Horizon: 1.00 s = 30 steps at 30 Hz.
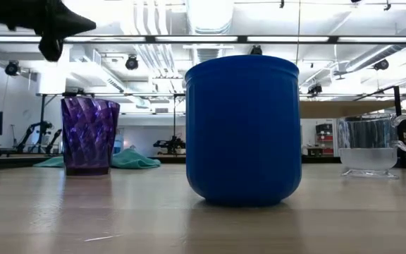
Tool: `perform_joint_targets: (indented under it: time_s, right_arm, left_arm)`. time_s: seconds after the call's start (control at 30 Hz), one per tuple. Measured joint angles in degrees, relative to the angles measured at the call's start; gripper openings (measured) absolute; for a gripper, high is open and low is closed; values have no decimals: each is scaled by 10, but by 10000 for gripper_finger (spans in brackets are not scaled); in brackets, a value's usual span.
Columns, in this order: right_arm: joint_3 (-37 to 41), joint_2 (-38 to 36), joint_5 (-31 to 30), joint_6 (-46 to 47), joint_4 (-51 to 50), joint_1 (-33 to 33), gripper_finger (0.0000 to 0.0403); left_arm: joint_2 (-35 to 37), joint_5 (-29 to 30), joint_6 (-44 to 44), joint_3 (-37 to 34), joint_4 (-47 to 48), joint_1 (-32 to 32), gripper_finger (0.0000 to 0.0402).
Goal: Stack small to large cups/mugs on shelf
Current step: Put the transparent cup on the shelf
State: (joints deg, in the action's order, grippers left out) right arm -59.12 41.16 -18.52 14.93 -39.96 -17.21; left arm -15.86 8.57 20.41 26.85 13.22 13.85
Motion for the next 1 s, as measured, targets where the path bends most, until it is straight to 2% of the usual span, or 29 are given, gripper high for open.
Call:
perform_joint_targets:
  time_s: [0.1,0.17,0.33,0.47,0.67,0.83,1.0]
  right_arm:
    - [-55,59,-12,51,-107,0,9]
    - [-78,94,-17,118,-170,0,9]
    - [-105,165,-13,276,-260,0,9]
    - [-108,209,-10,292,-271,0,9]
    - [-111,265,-2,296,-268,0,9]
    - [-111,292,74,292,-279,0,9]
    - [-111,310,149,356,-344,9,9]
  left_arm:
    - [-45,-1,-57,66,55,0,0]
    - [-74,-1,-115,103,64,0,0]
    - [-128,2,-217,173,66,0,0]
    - [-148,7,-242,206,65,0,0]
    - [-141,7,-238,208,67,0,0]
    - [-119,7,-238,206,67,0,0]
    - [-100,7,-237,206,66,0,0]
